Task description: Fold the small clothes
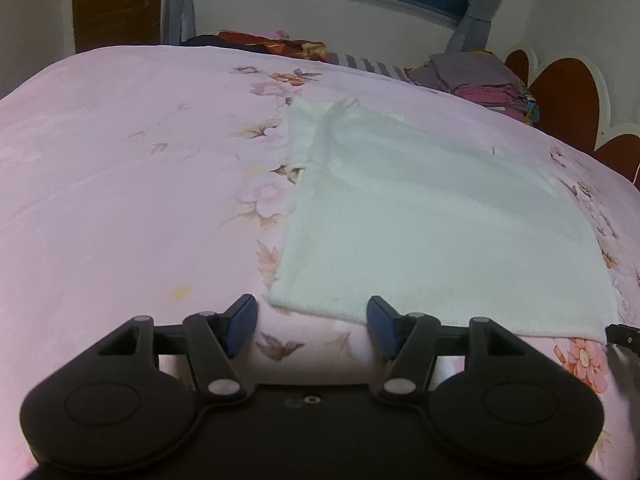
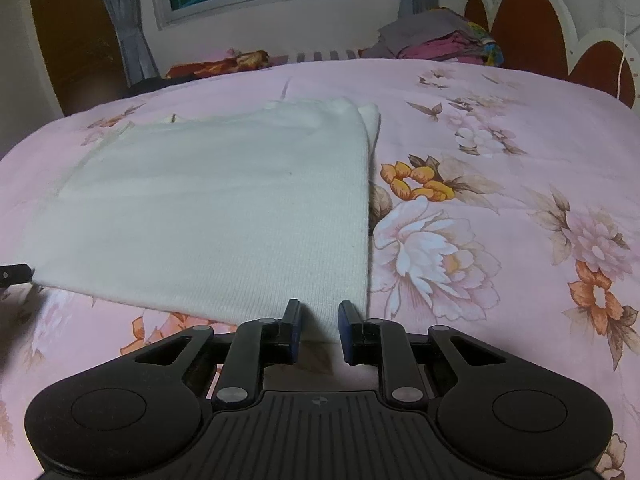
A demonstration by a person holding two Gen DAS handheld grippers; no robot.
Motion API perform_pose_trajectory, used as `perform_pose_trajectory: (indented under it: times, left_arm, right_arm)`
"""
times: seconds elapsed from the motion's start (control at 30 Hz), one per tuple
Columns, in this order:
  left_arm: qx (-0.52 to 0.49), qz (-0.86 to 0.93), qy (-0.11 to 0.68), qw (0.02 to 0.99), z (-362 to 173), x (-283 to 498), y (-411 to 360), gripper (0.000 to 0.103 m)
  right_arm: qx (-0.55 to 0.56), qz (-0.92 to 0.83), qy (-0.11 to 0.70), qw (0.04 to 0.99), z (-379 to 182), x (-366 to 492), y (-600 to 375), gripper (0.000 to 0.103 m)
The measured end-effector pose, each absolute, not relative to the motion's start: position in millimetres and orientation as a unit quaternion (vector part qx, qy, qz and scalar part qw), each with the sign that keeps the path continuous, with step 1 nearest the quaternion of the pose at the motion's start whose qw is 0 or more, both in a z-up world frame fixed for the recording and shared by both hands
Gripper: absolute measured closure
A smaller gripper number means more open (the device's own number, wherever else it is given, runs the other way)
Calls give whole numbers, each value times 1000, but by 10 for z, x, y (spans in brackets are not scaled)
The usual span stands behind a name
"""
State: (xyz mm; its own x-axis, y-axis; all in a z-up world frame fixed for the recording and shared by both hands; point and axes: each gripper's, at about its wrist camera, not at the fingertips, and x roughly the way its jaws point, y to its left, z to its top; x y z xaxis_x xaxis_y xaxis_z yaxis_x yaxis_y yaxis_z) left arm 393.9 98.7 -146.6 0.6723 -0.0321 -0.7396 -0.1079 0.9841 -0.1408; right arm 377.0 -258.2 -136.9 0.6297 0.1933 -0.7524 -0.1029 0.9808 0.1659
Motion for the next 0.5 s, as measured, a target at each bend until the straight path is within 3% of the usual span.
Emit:
perform_pose_trajectory:
  times: [0.2, 0.3, 0.5]
  left_arm:
    - [-105, 26, 390, 914, -1346, 3656, 998, 44]
    - [-178, -1, 382, 907, -1354, 3487, 1028, 55]
    - [-316, -12, 361, 877, -1572, 3379, 1085, 60]
  right_arm:
    - [89, 76, 392, 913, -1187, 3453, -2751, 82]
    - [94, 88, 381, 916, -1100, 3317, -2767, 82]
    - [108, 115, 359, 920, -933, 3223, -2703, 82]
